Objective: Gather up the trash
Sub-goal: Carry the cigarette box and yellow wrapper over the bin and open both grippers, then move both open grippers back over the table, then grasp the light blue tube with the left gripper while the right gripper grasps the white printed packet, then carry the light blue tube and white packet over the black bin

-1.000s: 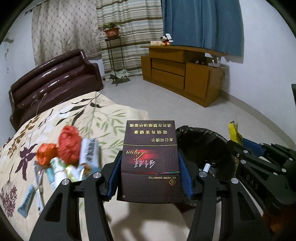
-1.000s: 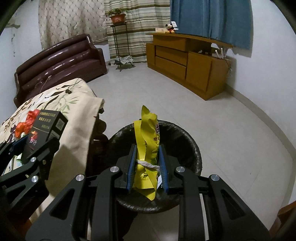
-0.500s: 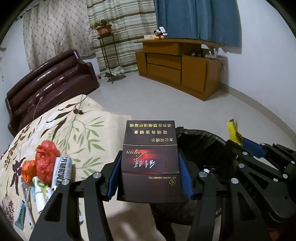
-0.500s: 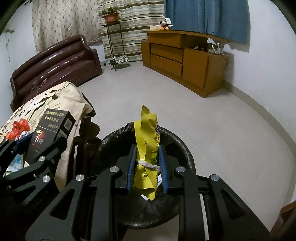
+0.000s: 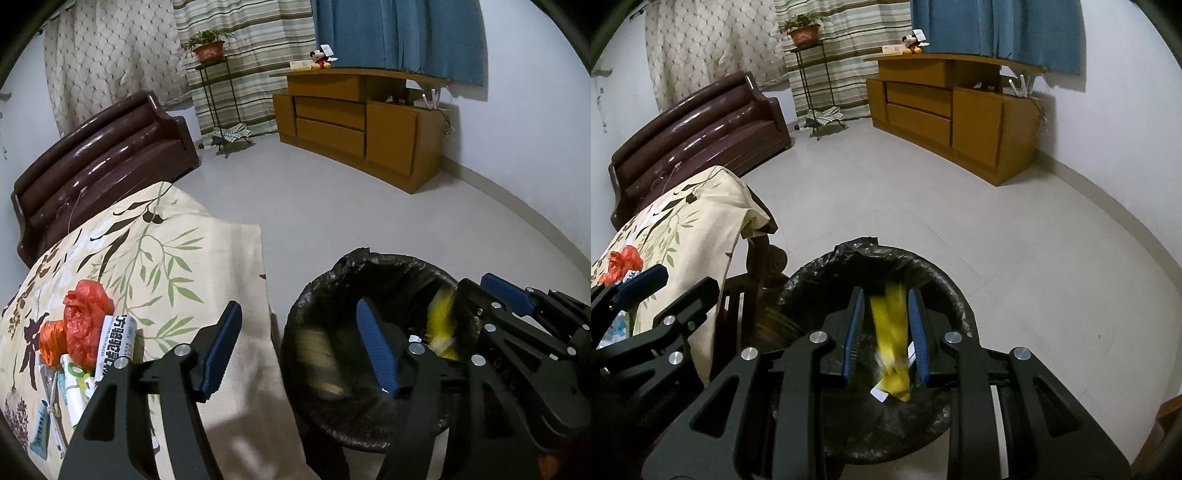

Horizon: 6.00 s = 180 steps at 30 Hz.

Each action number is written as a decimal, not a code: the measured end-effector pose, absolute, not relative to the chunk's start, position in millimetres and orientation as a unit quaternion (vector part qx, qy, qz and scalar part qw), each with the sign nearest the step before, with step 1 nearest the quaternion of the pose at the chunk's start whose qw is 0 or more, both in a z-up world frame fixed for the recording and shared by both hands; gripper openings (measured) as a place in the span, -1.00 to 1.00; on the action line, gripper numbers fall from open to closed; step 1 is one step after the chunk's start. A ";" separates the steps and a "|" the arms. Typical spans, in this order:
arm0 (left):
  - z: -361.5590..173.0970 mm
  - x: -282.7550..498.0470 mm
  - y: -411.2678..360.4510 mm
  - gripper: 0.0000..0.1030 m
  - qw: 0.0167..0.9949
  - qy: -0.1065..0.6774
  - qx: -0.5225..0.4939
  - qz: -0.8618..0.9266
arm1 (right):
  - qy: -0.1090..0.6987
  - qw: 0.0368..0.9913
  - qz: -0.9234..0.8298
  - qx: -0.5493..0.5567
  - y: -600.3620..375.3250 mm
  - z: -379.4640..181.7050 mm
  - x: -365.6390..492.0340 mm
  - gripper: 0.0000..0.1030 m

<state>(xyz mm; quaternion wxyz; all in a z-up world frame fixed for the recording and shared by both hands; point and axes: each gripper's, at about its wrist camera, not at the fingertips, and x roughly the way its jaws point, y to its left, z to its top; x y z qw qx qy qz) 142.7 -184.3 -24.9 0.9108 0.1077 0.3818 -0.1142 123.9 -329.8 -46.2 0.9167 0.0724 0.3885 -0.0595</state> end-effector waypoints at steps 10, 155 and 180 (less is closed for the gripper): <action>-19.5 140.7 -178.7 0.38 0.914 0.378 0.096 -0.112 | 0.390 0.915 -0.069 0.079 -330.7 -45.2 120.3 -0.32; 12.4 73.2 -40.4 -0.73 0.926 0.369 0.027 -0.078 | 0.376 0.926 0.001 0.041 -226.2 2.7 72.8 -0.45; -12.4 114.8 -142.5 -0.73 0.913 0.382 0.077 -0.122 | 0.385 0.918 -0.056 0.077 -304.1 -24.4 87.3 -0.45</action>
